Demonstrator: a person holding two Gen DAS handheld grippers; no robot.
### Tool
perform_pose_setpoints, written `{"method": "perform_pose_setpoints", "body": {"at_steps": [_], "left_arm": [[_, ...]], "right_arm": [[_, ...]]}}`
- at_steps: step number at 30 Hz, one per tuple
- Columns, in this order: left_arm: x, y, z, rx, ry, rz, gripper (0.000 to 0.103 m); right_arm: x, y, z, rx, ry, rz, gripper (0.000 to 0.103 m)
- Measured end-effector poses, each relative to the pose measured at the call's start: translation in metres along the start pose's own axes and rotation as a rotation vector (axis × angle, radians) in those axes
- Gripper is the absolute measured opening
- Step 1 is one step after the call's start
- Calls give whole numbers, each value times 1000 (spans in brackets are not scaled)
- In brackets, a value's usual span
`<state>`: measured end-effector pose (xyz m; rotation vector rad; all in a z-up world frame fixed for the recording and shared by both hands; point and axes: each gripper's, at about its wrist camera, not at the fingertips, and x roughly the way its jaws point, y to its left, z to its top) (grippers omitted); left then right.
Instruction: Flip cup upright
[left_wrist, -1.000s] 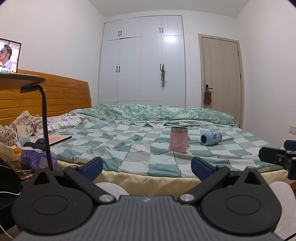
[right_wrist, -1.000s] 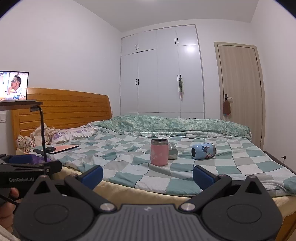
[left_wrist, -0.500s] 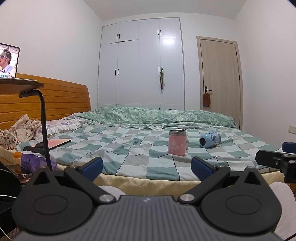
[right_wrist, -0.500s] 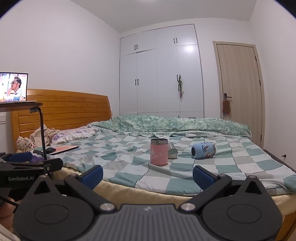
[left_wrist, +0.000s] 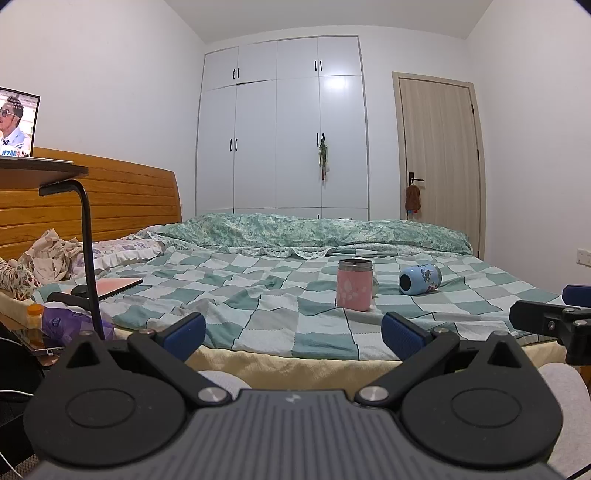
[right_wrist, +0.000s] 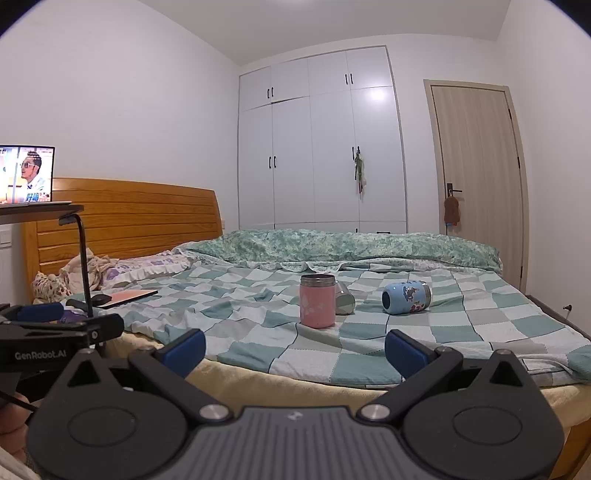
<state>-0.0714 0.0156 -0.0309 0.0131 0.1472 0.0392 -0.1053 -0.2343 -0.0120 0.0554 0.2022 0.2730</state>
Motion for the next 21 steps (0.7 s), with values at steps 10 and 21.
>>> {"method": "perform_pose_setpoints", "body": {"at_steps": [10,21], "left_arm": [[0,1,0,1,-3,2,103],[0,1,1,1,-3,2,103]], "right_arm": [[1,0,0,1,-4,-2,103],[2,1,0,1,-3,-2,103]]}}
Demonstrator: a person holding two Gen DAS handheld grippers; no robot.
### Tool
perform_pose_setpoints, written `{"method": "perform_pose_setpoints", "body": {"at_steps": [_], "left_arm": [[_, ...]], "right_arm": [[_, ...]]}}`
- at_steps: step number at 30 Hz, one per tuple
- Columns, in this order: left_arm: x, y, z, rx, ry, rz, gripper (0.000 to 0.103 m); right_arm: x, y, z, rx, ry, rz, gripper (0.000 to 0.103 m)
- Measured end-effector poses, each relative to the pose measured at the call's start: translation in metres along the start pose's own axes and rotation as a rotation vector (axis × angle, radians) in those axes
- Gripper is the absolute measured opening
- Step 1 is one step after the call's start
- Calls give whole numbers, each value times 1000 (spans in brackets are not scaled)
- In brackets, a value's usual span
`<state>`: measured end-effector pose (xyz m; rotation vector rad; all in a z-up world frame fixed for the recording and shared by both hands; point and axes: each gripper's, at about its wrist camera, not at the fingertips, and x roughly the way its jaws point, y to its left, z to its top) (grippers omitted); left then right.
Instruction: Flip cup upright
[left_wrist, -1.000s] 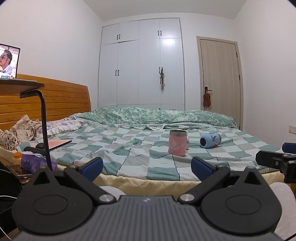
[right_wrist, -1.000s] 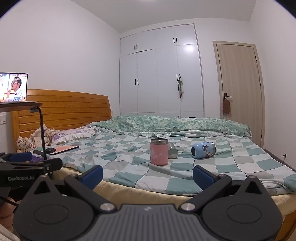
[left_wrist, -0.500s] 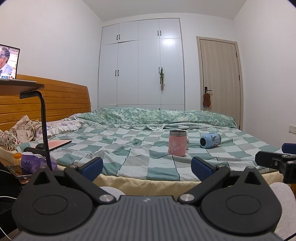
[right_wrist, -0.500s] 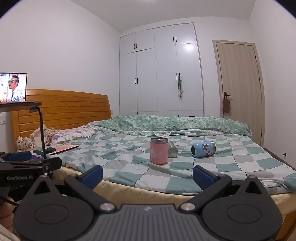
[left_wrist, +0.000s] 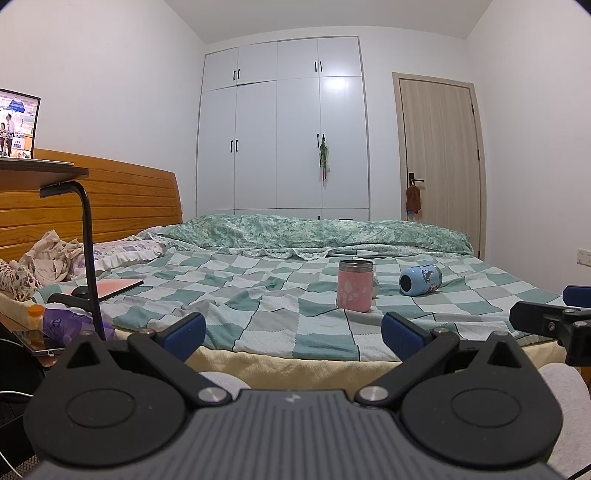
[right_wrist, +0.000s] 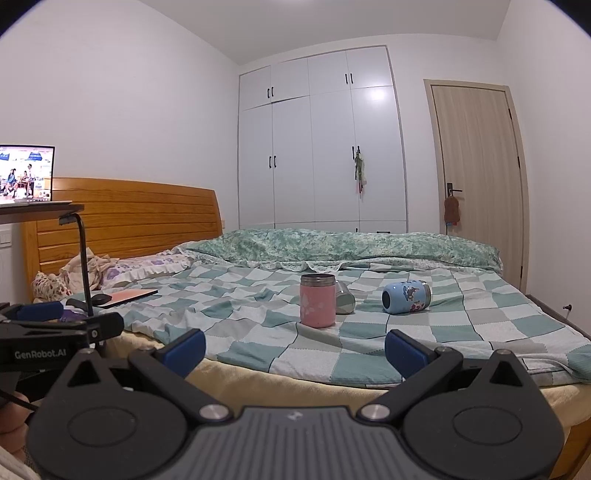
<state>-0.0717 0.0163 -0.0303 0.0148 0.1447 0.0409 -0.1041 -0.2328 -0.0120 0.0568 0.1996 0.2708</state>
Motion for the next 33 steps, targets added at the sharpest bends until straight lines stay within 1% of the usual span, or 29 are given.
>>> {"method": "perform_pose_setpoints", "body": {"at_steps": [33], "left_arm": [[1,1,1,0,8,-6,103]], "right_arm": [[-1,5,-1,12,15,-1,103]]}}
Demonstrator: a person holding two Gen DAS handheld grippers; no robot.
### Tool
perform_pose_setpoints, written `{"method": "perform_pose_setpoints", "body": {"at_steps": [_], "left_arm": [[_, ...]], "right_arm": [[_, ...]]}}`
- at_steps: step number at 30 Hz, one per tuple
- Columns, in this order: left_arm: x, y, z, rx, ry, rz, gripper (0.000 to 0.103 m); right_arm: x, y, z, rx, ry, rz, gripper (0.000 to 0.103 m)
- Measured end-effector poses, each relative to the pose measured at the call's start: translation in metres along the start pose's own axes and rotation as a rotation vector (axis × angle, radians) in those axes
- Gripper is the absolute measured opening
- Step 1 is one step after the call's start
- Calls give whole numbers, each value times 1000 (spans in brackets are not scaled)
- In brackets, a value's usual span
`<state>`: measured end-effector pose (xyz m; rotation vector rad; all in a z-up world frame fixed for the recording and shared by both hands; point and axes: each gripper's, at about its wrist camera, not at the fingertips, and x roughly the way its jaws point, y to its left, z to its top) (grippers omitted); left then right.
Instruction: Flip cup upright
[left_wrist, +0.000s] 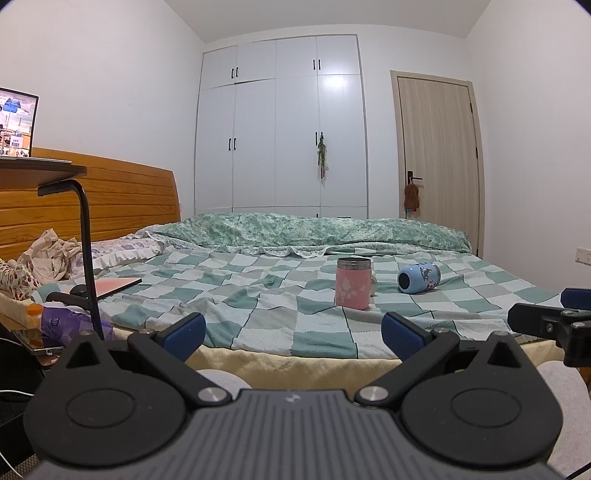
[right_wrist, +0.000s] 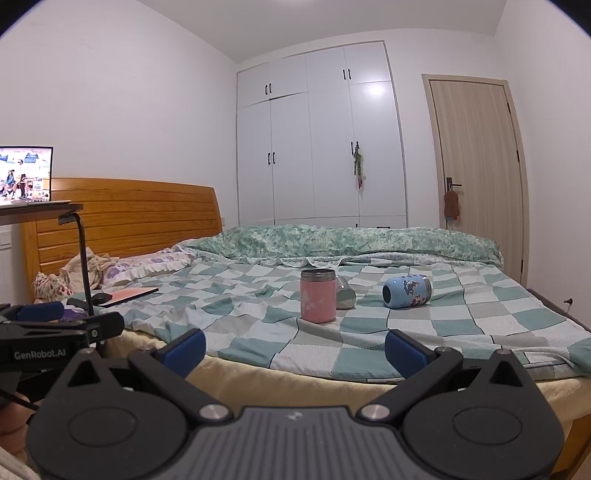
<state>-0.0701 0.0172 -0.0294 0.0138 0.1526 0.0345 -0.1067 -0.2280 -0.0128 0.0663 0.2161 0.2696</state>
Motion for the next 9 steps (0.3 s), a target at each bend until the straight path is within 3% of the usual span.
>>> {"method": "perform_pose_setpoints", "body": {"at_steps": [9], "left_arm": [[0,0,-2,0,4,-9,103]], "right_arm": [[1,3,-3,9,10,0,103]]}}
